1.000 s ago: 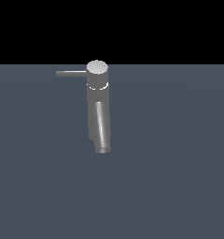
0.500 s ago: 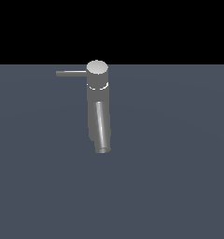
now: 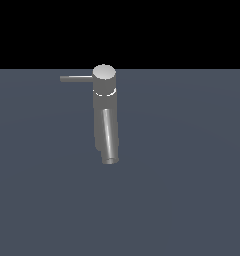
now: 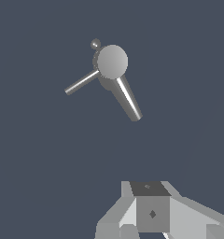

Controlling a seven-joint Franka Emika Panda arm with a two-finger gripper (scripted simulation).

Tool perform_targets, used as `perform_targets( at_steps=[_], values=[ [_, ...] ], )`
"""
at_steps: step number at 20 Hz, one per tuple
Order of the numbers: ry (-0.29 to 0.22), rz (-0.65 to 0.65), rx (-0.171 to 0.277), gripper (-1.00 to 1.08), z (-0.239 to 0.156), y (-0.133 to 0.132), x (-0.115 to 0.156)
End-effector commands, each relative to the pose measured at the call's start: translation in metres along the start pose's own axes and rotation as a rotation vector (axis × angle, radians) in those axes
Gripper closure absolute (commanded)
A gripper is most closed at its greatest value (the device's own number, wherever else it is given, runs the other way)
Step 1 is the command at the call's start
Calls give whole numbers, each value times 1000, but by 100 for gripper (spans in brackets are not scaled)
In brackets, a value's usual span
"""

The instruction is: Turn on the faucet by rotating a designated handle.

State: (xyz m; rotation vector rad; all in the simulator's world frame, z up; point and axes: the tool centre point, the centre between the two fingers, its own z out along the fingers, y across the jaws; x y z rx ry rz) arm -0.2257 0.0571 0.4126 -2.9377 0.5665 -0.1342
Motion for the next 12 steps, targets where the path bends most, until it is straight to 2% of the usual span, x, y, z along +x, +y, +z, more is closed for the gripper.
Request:
perform_targets(
  at_steps=[1, 12],
  values=[
    [20, 64, 23, 108, 12, -8, 3],
    [100, 310, 113, 108, 56, -42, 23]
  ],
)
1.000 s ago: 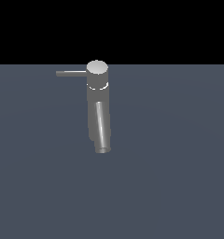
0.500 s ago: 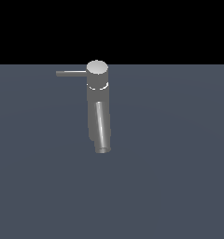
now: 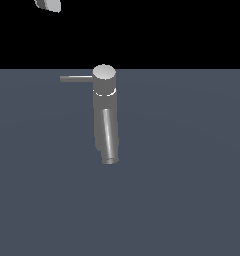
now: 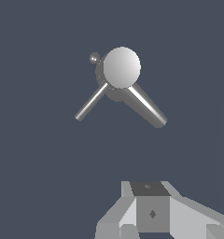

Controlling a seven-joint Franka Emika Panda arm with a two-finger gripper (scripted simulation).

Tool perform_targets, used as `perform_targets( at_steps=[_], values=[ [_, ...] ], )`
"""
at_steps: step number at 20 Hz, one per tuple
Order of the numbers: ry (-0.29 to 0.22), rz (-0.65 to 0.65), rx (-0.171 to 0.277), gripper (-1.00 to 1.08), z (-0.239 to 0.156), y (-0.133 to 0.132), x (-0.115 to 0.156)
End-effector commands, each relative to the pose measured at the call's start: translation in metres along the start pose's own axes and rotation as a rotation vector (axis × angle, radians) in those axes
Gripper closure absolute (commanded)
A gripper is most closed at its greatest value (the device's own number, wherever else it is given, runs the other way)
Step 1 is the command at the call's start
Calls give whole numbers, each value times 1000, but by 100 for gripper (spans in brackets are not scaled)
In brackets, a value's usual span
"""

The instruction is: Turn on the faucet by rotating a designated handle.

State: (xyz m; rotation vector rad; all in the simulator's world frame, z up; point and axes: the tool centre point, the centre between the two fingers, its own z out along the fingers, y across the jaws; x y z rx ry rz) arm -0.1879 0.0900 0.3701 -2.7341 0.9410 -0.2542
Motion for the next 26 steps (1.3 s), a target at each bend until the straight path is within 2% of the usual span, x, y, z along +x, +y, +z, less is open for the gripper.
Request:
perform_targets(
  at_steps=[1, 13, 26],
  values=[
    [18, 55, 21, 108, 10, -7, 3],
    [99, 303, 114, 108, 56, -43, 24],
    [184, 564, 214, 108, 97, -79, 61]
  ],
)
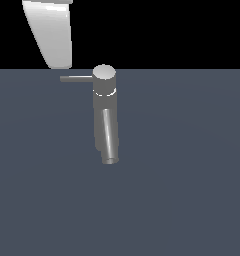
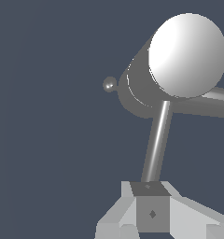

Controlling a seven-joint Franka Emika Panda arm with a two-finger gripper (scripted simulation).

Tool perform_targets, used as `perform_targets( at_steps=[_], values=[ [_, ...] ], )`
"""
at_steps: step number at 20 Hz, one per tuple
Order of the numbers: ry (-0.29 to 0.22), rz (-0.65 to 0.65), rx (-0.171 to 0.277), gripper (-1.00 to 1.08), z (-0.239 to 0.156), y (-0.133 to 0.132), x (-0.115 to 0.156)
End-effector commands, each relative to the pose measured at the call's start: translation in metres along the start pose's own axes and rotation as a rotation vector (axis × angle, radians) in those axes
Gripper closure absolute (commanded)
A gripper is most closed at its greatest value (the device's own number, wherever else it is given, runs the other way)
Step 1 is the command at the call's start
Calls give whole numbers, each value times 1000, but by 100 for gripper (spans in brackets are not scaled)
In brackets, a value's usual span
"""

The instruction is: Turn on the faucet by rotating a designated handle.

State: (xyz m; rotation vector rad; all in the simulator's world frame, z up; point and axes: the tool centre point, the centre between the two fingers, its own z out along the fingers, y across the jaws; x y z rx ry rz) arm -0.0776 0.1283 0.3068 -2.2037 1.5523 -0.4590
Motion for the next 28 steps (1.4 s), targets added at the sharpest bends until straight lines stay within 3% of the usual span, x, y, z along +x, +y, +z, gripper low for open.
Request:
perform_targets(
  at_steps=[1, 12, 28],
  values=[
    [13, 44, 18, 108, 8, -7, 2],
    [54, 154, 57, 108, 29, -24, 12],
    [66, 177, 64, 108, 34, -25, 15]
  ],
)
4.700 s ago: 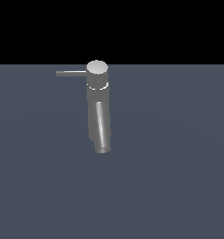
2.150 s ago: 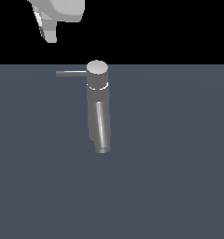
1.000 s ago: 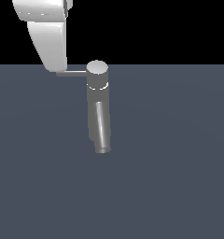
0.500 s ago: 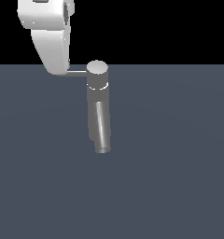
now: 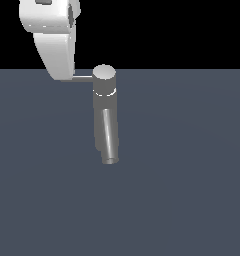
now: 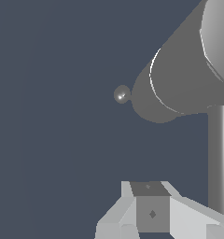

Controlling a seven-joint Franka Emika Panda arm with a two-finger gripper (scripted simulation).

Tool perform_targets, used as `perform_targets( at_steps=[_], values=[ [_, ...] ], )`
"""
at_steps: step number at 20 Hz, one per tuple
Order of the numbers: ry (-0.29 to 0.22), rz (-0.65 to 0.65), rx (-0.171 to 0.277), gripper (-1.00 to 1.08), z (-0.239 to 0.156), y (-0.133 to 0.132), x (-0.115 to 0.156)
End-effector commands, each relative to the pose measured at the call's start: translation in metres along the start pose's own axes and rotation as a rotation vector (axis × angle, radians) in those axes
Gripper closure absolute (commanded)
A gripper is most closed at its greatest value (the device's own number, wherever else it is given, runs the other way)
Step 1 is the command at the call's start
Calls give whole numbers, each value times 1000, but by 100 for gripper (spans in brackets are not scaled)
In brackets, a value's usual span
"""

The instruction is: Turn on the faucet by rotating a designated handle.

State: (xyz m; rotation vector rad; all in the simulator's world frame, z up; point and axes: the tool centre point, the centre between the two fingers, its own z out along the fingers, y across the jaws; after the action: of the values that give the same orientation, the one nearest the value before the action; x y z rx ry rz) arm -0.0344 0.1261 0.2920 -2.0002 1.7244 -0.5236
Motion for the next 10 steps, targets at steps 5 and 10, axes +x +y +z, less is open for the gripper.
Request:
perform_targets(
  at_steps=[5, 10],
  values=[
    [0, 0, 0, 108, 0, 15, -1],
    [0, 0, 0, 108, 0, 29, -3]
  ],
)
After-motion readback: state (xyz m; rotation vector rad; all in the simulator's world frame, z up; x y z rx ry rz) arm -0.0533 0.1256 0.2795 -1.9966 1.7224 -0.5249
